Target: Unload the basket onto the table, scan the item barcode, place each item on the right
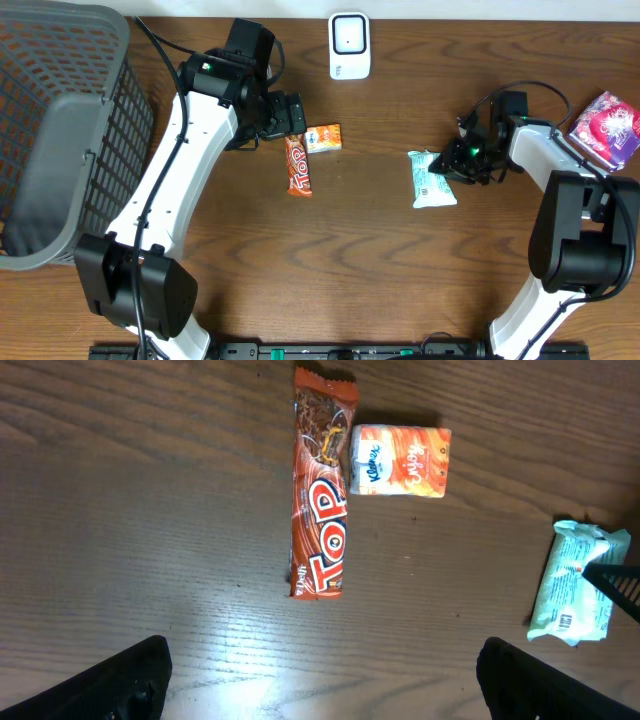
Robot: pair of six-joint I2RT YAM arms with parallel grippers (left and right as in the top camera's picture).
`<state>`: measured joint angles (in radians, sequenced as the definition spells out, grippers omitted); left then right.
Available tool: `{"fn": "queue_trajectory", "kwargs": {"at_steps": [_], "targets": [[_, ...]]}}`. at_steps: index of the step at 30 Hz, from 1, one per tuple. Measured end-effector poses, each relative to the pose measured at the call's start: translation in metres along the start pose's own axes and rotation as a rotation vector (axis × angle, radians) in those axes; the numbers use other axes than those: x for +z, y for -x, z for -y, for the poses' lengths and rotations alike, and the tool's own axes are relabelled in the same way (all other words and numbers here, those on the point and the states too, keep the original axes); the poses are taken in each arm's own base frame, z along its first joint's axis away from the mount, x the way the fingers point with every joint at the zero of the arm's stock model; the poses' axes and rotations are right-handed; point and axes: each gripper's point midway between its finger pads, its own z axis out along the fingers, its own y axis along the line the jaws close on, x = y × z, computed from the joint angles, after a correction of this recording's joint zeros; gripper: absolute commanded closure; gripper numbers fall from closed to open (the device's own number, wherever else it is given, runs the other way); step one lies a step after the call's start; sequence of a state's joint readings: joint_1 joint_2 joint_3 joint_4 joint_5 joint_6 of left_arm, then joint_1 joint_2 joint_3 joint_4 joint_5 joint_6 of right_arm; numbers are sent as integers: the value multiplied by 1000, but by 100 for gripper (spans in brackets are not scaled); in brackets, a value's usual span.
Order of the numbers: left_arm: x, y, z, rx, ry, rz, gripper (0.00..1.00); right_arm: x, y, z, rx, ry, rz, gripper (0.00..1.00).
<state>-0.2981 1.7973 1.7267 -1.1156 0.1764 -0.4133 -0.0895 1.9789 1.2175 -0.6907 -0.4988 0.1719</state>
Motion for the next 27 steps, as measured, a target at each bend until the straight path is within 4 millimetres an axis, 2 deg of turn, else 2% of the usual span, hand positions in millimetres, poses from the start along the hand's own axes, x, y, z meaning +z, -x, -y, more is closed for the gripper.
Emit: {"fn": "queue_trajectory", "kwargs": {"at_steps": [6,11,17,21,25,27], "targets": [[0,0,0,0,0,0,2,-3,-2,-5,12,23,-11,99],[0,0,0,0,0,0,2,-17,4,-2,15,-66,-22,99],[0,0,0,0,0,0,2,-63,18,4,-29,-440,76,99],[0,0,0,0,0,0,2,-91,14,8,-58,-758,160,99],[0,0,0,0,0,0,2,-110,16,10,-93,-1037,269,99],[0,0,0,0,0,0,2,-112,20,7,-117,-1118,319,99]]}}
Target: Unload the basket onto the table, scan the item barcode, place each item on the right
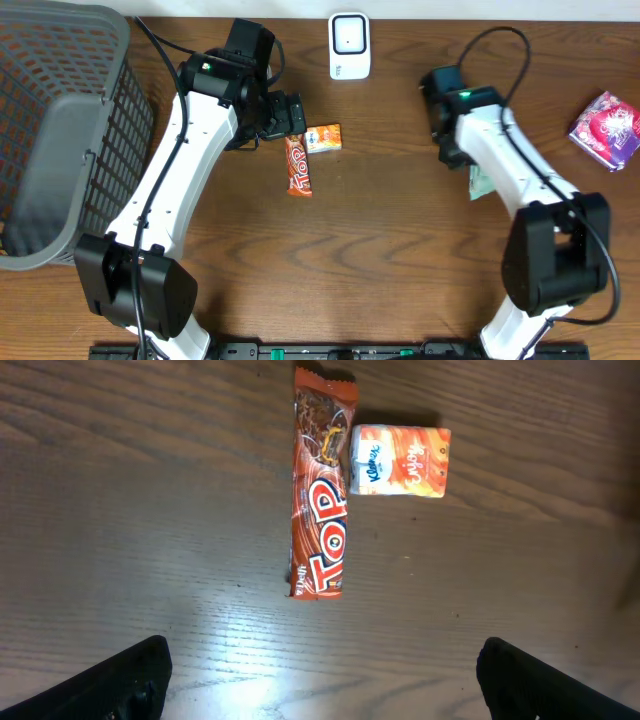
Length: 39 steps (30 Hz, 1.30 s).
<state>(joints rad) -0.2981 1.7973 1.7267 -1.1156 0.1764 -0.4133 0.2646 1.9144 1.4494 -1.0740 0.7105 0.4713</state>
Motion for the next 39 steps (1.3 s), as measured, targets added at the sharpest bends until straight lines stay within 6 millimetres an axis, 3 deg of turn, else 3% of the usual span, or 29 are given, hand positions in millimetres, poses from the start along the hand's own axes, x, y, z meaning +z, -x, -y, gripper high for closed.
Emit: {"fn": "queue_trajectory", "kwargs": {"at_steps": [3,9,14,18,22,26,31,36,39], "targets": [[0,0,0,0,0,0,2,5,1,-12,-22,-58,29,91],[0,0,0,0,0,1,2,13,-10,-60,-71,-16,32,62],[0,0,0,0,0,1,2,-10,-15,-111,-103,152,59,53],[0,0,0,0,0,0,2,-33,-12,-126,-127,252,32,51],[0,0,0,0,0,0,2,-58,16,-113,-73,328,9,50],[0,0,0,0,0,0,2,-65,50,-75,16,372,-16,36],[0,0,0,0,0,0,2,-31,62,-19,83,396,-121,27],[0,0,0,0,0,0,2,14,49,30,119,489,-261,21],[0,0,0,0,0,0,2,34,32,42,124,570,-332,22]]}}
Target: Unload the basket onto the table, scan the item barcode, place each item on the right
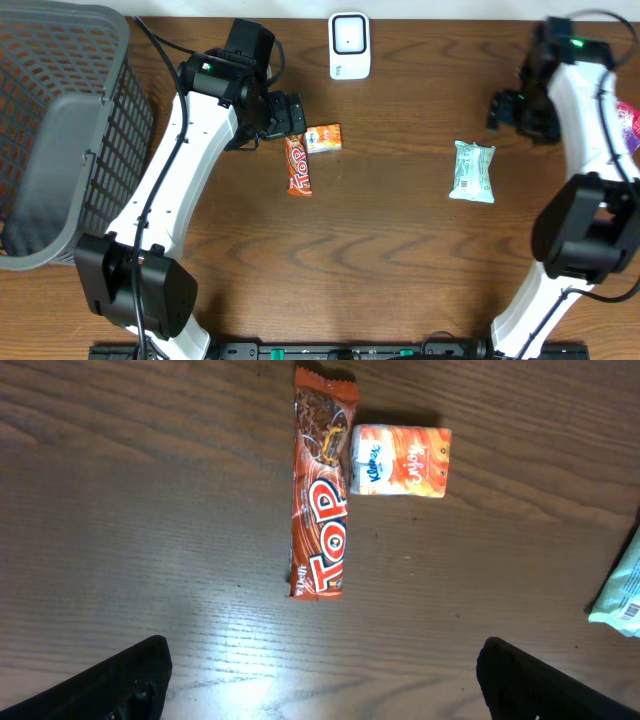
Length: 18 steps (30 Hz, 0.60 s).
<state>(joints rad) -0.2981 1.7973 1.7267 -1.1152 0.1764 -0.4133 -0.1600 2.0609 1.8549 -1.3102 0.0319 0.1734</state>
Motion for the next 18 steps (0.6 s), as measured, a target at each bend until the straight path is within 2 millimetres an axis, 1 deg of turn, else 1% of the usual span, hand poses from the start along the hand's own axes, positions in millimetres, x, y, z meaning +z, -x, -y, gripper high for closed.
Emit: {"fn": "queue_trajectory", "kwargs": {"at_steps": [1,4,6,9,13,16,18], "targets": [[0,0,0,0,0,0,2,8,-5,7,7,38,-29,23],[0,0,0,0,0,0,2,24,-12,18,25,122,-65,27],[0,0,0,0,0,0,2,36,-13,21,51,193,-68,29],[0,0,0,0,0,0,2,50,-15,21,77,284,-68,31],[0,0,0,0,0,0,2,67,-19,10,101,423,-56,30],[0,0,0,0,0,0,2,79,-22,-6,88,512,-40,24],[0,0,0,0,0,0,2,87,-28,-17,73,558,-37,20]]}}
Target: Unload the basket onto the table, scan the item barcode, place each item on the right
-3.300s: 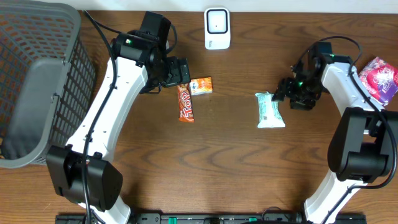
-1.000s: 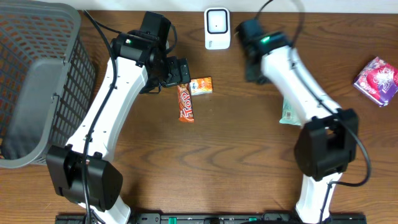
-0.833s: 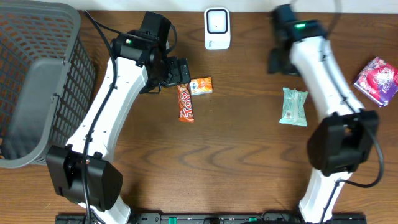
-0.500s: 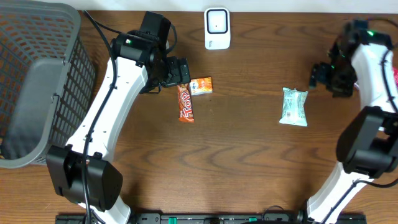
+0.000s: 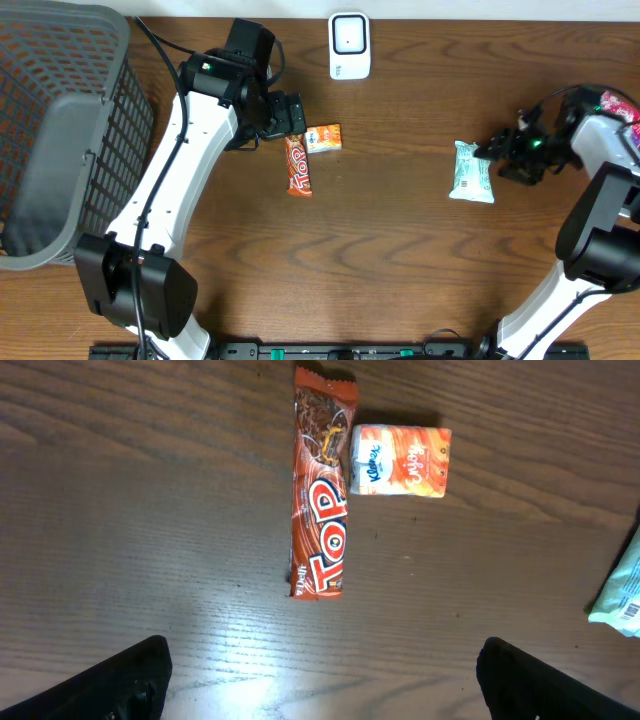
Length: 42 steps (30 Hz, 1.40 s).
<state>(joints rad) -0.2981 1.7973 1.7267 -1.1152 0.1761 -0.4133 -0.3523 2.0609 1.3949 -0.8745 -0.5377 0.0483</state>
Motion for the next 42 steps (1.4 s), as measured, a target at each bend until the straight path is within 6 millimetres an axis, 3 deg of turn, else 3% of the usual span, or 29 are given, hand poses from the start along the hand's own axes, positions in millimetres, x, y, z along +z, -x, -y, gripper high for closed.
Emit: {"fn": "queue_trajectory", "kwargs": {"at_steps": [3,4,6,7,9,18,22,30,35,38,42], "targets": [[0,0,0,0,0,-1,2,10,-5,-13,-30,67,5,18],[0,0,0,0,0,0,2,12,-5,-18,-45,81,13,23],[0,0,0,0,0,0,2,18,-6,-25,-75,104,23,47],[0,0,0,0,0,0,2,23,-9,-28,-82,109,19,68],[0,0,0,0,0,0,2,30,-16,-29,-89,113,3,99],[0,0,0,0,0,-1,2,41,-31,-51,-120,127,-55,99],[0,0,0,0,0,-1,2,36,-23,-63,-151,42,-59,99],[0,0,0,0,0,0,2,4,8,-91,-274,-489,138,99],[0,0,0,0,0,0,2,-10,9,-116,-415,-876,352,99],[0,0,0,0,0,0,2,-3,4,-128,-489,-1003,415,99],[0,0,0,0,0,0,2,29,-7,-132,-569,-1080,408,96]]}}
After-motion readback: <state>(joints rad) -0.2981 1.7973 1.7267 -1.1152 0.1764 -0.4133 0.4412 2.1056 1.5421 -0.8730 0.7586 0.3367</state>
